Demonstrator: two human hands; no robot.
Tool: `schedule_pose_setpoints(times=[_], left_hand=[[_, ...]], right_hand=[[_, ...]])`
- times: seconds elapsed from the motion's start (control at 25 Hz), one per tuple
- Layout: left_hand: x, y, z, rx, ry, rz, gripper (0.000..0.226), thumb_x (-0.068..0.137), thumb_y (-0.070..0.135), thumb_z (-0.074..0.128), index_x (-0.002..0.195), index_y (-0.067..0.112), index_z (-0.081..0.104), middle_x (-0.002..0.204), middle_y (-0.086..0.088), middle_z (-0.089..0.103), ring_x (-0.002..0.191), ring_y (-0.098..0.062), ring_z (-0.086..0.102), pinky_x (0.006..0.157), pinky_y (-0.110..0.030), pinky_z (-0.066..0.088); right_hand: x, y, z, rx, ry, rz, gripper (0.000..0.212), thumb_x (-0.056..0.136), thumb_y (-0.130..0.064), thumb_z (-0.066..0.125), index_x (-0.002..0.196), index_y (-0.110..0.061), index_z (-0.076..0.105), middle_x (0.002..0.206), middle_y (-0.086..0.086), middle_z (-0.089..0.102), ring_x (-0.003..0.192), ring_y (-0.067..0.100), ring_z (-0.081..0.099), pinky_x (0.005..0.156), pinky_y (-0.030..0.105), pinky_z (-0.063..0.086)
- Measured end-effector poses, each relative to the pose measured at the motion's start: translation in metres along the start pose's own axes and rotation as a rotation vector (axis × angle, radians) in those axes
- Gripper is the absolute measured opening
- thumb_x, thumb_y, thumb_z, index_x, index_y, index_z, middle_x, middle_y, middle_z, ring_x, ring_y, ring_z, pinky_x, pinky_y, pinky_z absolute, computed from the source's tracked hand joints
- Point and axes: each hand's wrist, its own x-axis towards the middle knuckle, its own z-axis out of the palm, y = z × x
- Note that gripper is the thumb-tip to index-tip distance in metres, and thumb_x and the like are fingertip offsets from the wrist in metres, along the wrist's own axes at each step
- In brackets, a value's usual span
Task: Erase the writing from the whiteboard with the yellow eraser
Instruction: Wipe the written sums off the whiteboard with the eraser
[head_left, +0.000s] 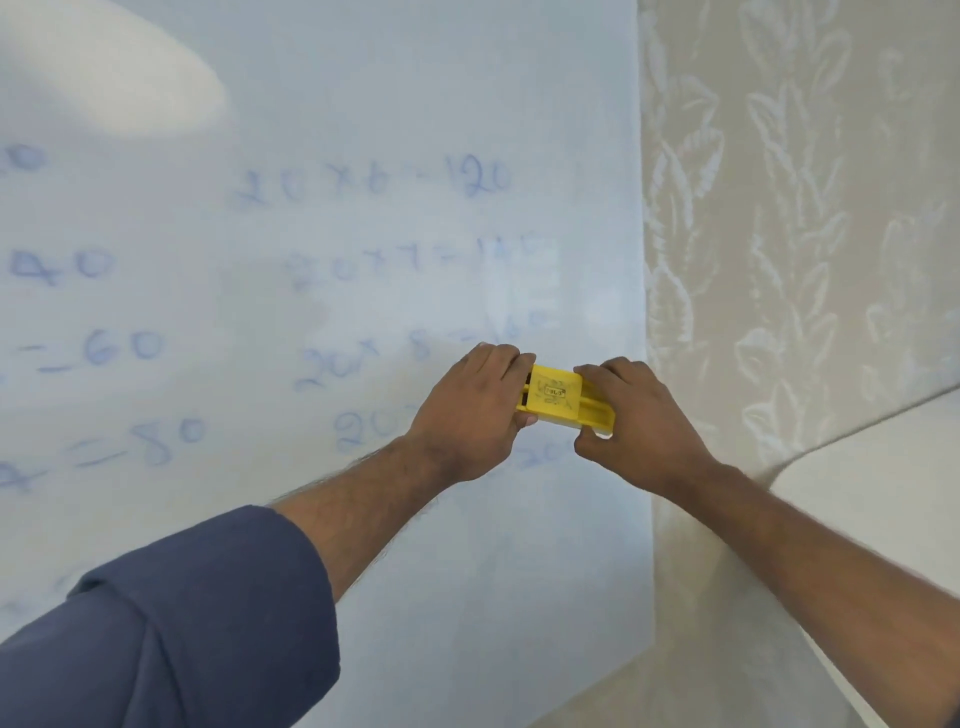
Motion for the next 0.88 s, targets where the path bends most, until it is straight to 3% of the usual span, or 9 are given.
schedule_pose_setpoints(times=[0.48, 0.76, 0.88], left_hand=[[-0.071, -0.113, -0.125, 0.336, 0.098, -0.141, 0.056, 0.091, 0.031, 0.068, 0.135, 0.0, 0.054, 0.124, -0.015, 0.059, 0.108, -0.035, 0.055, 0.101, -0.044, 0.044], [-0.121, -0.158, -0.185, 0.434, 0.134, -0.218, 0.058, 0.091, 0.031, 0.069, 0.137, -0.001, 0.053, 0.126, -0.016, 0.059, 0.112, -0.035, 0.056, 0.106, -0.044, 0.042], [-0.145, -0.176, -0.206, 0.474, 0.147, -0.255, 0.059, 0.09, 0.03, 0.07, 0.137, -0.001, 0.053, 0.127, -0.016, 0.059, 0.114, -0.036, 0.057, 0.112, -0.046, 0.04]], right_hand=[[0.095, -0.146, 0.038, 0.147, 0.125, -0.32, 0.065, 0.071, -0.018, 0.072, 0.132, -0.011, 0.051, 0.112, 0.007, 0.056, 0.1, 0.027, 0.049, 0.085, 0.04, 0.045], [0.124, -0.229, 0.049, 0.211, 0.127, -0.487, 0.075, 0.081, -0.051, 0.07, 0.144, -0.023, 0.04, 0.118, 0.002, 0.054, 0.107, 0.021, 0.047, 0.09, 0.036, 0.039], [0.133, -0.267, 0.055, 0.228, 0.155, -0.537, 0.068, 0.086, -0.046, 0.066, 0.144, -0.022, 0.04, 0.117, 0.004, 0.055, 0.105, 0.023, 0.049, 0.088, 0.037, 0.04]])
